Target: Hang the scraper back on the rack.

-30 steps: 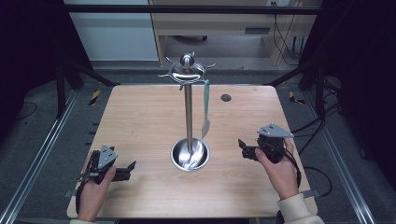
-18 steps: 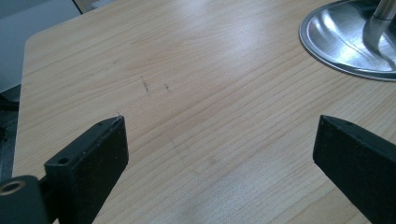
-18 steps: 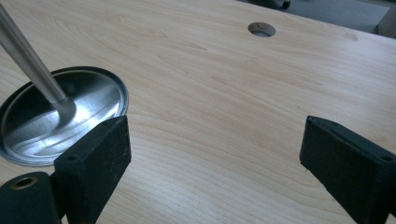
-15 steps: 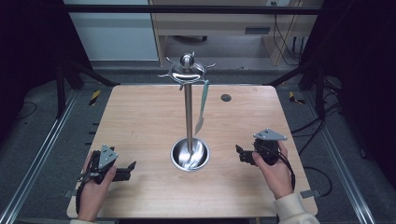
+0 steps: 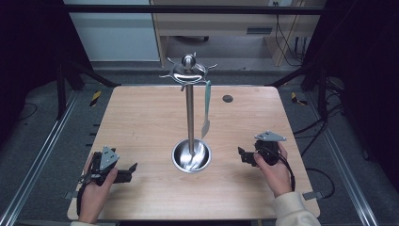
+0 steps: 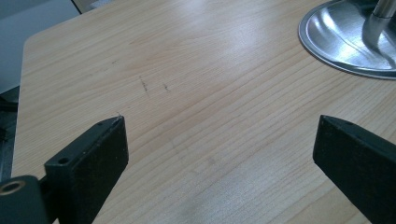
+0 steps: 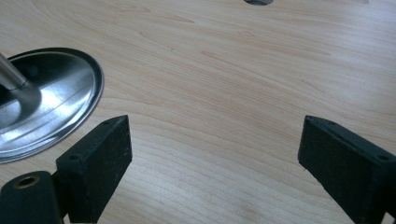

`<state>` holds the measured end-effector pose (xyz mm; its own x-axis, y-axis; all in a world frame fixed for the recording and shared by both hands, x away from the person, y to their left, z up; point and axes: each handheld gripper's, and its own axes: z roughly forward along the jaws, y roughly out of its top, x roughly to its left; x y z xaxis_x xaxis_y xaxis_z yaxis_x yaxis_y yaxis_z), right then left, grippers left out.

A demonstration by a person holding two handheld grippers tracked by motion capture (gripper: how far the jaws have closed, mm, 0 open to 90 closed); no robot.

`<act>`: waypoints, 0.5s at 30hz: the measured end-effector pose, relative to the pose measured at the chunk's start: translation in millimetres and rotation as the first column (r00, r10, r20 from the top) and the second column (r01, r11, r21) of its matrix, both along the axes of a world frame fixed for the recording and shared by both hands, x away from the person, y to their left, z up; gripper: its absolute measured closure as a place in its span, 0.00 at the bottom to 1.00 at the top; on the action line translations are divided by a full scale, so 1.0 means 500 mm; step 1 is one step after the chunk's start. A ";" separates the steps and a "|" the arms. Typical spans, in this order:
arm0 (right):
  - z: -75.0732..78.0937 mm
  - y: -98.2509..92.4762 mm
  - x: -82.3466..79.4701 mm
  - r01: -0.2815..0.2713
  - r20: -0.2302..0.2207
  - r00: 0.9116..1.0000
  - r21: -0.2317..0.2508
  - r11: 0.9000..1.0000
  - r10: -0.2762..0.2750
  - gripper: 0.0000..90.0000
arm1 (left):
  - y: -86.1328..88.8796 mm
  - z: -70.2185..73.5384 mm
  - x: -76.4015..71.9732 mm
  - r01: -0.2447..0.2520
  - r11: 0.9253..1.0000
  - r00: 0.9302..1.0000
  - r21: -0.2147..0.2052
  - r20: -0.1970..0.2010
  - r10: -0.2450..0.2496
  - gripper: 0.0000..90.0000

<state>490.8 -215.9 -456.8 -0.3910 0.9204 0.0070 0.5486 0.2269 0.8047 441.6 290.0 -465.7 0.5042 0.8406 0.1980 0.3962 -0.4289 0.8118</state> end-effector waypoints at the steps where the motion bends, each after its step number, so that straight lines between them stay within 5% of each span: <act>1: 0.000 0.000 0.000 0.000 0.000 1.000 0.000 1.000 0.000 0.11 | 0.000 0.000 0.000 -0.001 1.000 1.000 0.000 0.000 0.001 0.03; 15: -0.023 -0.011 0.027 0.040 -0.022 0.999 0.000 0.999 -0.040 0.12 | -0.001 -0.001 0.001 -0.001 1.000 1.000 0.004 0.002 0.001 0.04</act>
